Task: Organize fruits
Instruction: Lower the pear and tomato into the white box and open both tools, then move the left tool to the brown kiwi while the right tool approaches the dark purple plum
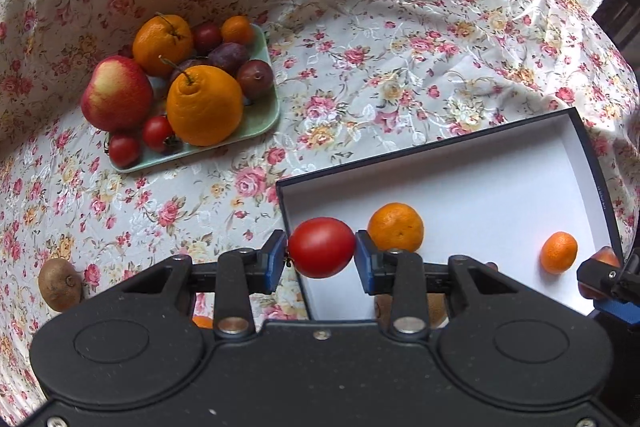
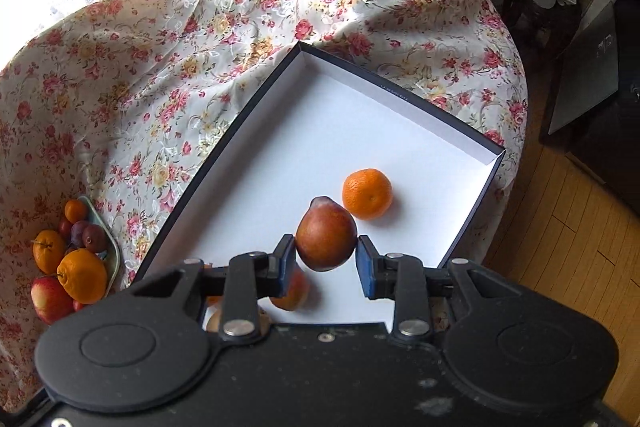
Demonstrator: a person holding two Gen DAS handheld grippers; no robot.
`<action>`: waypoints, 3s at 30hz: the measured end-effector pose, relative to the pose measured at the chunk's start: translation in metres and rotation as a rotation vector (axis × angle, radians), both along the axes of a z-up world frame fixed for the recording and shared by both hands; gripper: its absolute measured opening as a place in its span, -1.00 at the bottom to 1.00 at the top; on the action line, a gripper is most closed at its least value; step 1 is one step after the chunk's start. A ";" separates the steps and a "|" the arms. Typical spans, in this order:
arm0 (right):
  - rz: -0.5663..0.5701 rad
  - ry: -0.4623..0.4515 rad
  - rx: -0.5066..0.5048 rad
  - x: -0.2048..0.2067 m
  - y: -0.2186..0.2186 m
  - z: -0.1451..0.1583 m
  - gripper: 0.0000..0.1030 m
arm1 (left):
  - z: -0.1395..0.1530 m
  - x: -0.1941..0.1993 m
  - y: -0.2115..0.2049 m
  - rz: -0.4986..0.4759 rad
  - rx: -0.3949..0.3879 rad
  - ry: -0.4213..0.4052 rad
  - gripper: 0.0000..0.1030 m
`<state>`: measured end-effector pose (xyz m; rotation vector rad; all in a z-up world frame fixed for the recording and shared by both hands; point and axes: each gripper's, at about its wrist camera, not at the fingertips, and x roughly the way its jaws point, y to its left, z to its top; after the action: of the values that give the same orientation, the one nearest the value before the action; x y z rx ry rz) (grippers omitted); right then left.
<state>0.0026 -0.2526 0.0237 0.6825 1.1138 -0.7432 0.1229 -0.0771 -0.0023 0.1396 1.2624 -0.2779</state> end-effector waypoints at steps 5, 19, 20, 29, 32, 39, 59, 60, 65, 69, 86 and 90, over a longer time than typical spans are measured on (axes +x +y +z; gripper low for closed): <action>0.024 0.027 -0.012 -0.017 -0.023 -0.009 -0.36 | -0.010 -0.003 -0.040 -0.035 -0.006 0.008 -0.12; 0.099 0.005 -0.008 -0.028 -0.035 -0.006 -0.35 | -0.031 -0.019 -0.084 -0.079 0.006 0.034 -0.11; 0.105 0.004 -0.013 -0.027 -0.034 -0.006 -0.35 | -0.030 -0.019 -0.084 -0.083 0.007 0.027 -0.10; 0.100 -0.019 0.002 -0.028 -0.033 -0.003 -0.34 | -0.027 -0.015 -0.078 -0.076 -0.010 0.043 -0.02; 0.098 -0.011 -0.003 -0.027 -0.032 -0.003 -0.34 | -0.026 -0.015 -0.077 -0.076 -0.014 0.046 -0.02; 0.068 0.026 0.035 -0.026 -0.031 -0.007 -0.34 | -0.024 -0.017 -0.073 -0.081 -0.011 0.055 -0.02; 0.103 0.121 0.187 0.002 0.028 -0.016 -0.34 | -0.012 -0.025 0.015 -0.028 0.024 0.060 -0.02; 0.112 0.121 0.190 0.005 0.033 -0.016 -0.34 | -0.012 -0.024 0.021 -0.020 0.028 0.060 -0.02; 0.161 0.118 0.214 0.020 0.065 -0.014 -0.34 | -0.009 -0.019 0.057 0.032 0.024 0.065 -0.02; 0.225 0.118 0.221 0.034 0.094 -0.015 -0.34 | -0.006 -0.013 0.085 0.067 0.023 0.066 -0.02; 0.542 0.128 0.214 0.081 0.237 -0.022 -0.34 | 0.005 0.012 0.219 0.296 0.000 0.060 -0.02; 0.578 0.138 0.219 0.086 0.259 -0.027 -0.34 | 0.007 0.014 0.240 0.324 0.011 0.047 -0.02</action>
<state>0.0883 0.0065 -0.0037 0.4564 1.4458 -0.1756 0.1368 0.1634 0.0044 -0.0633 1.3114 0.0054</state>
